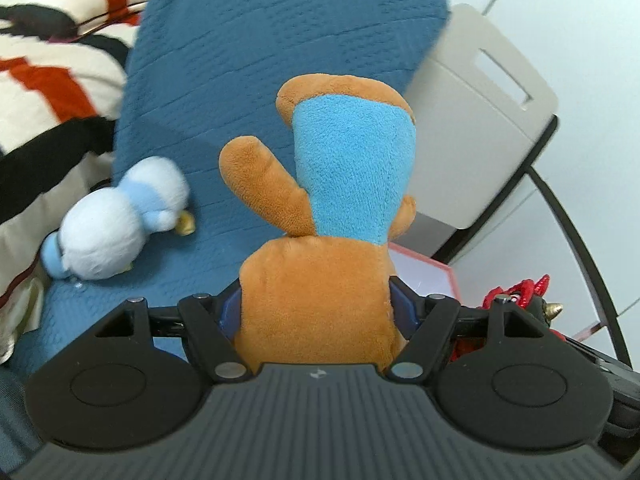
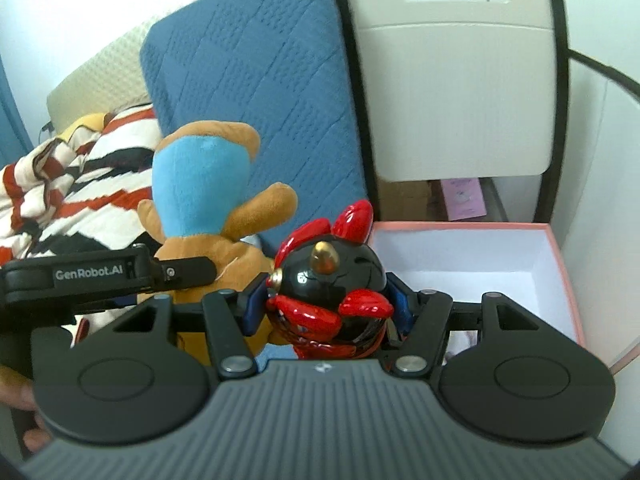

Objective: Organize objects
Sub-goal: 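Lower the figurine and bear into the pink box and open both tools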

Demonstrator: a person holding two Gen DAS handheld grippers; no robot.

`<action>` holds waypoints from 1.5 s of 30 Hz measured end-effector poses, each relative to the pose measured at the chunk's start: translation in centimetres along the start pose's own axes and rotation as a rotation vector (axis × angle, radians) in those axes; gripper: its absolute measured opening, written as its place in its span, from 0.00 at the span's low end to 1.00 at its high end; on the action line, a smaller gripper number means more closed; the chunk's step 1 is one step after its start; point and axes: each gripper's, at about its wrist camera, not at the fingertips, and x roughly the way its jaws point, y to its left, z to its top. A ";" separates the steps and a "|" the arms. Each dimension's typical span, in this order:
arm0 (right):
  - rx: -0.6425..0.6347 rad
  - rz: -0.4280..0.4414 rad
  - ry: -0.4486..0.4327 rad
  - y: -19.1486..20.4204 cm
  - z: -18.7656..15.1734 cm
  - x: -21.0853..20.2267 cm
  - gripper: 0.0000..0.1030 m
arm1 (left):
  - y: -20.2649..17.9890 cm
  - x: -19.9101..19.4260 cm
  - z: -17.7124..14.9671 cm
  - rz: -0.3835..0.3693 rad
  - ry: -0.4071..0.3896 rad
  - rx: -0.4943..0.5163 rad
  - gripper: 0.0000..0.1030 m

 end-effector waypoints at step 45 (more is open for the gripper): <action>0.173 -0.172 0.309 -18.7 -10.4 10.0 0.64 | -10.3 19.1 -9.5 0.037 0.337 0.182 0.85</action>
